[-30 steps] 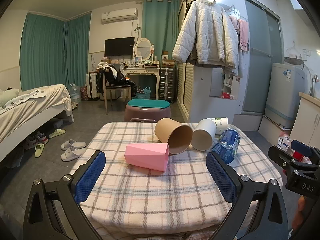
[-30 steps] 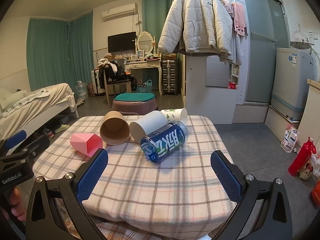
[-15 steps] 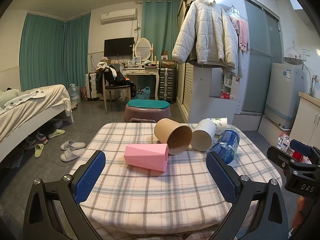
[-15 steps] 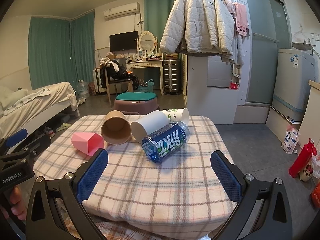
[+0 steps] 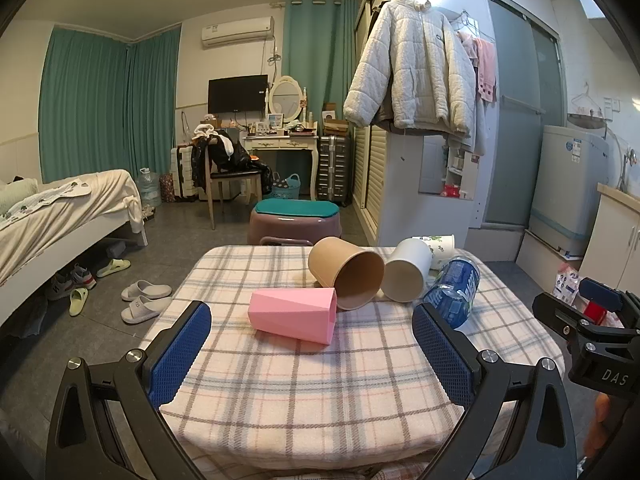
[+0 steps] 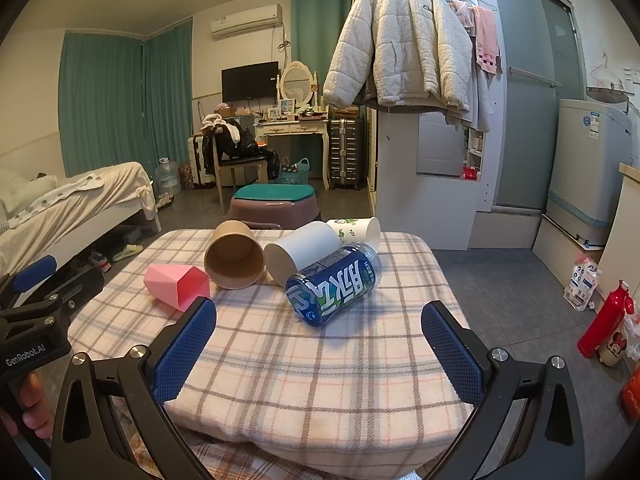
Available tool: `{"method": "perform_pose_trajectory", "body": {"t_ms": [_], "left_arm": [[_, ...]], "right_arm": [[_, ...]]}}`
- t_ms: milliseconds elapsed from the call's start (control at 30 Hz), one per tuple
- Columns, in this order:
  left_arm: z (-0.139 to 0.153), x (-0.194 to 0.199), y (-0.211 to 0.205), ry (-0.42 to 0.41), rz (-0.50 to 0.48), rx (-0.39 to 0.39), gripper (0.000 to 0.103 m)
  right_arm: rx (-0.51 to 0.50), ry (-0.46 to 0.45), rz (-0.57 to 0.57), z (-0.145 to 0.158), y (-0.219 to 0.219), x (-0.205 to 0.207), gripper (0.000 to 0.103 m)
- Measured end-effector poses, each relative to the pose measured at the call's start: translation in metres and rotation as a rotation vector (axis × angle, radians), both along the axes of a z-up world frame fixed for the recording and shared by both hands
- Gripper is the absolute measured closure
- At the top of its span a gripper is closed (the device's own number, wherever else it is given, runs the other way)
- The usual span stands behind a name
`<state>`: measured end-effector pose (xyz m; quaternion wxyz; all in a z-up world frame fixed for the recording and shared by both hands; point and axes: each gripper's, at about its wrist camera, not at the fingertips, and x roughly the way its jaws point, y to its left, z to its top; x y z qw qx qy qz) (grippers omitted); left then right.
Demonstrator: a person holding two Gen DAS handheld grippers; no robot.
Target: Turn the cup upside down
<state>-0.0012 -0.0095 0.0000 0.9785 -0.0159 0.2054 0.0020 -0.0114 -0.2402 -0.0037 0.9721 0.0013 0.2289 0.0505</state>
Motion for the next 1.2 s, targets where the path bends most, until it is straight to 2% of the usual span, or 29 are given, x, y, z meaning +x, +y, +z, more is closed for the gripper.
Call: {"method": "perform_pose_trajectory", "body": {"t_ms": [1200], "left_arm": [[0.0005,0.0011,0.0017,0.002,-0.004,0.001,0.0]], "right_arm": [[0.001,0.007,0.009,-0.0049,0.004,-0.0014,0.0]]}}
